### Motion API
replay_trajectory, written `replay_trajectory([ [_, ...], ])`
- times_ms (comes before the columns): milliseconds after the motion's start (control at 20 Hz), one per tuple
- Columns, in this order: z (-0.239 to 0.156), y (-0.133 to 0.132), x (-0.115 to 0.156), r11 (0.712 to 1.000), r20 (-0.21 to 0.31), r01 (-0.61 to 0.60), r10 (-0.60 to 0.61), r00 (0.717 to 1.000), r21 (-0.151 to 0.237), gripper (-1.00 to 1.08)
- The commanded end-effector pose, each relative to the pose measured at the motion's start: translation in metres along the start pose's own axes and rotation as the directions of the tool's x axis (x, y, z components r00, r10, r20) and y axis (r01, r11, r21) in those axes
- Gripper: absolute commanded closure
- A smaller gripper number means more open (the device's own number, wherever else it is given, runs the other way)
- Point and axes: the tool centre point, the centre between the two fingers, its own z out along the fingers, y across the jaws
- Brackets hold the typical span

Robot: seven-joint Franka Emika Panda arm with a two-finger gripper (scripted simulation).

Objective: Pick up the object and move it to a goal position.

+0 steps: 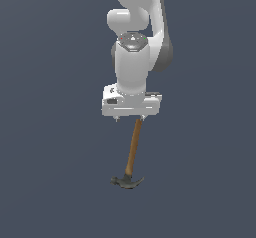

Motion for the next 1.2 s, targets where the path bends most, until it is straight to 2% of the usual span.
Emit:
replay_trajectory([
  [0,0.000,0.000,0.000,1.000,0.000,0.000,0.000,1.000,0.000,-0.92],
  [150,0.001,-0.006,0.000,1.000,0.001,0.006,-0.006,1.000,0.003,-0.92],
  [500,0.009,-0.039,-0.005,0.999,0.008,0.045,-0.045,0.999,0.022,-0.92],
  [850,0.012,-0.038,-0.002,0.999,0.009,0.027,-0.027,1.000,0.022,-0.92],
  [1150,0.028,-0.037,0.009,0.999,0.018,-0.042,0.042,0.999,0.022,-0.92],
])
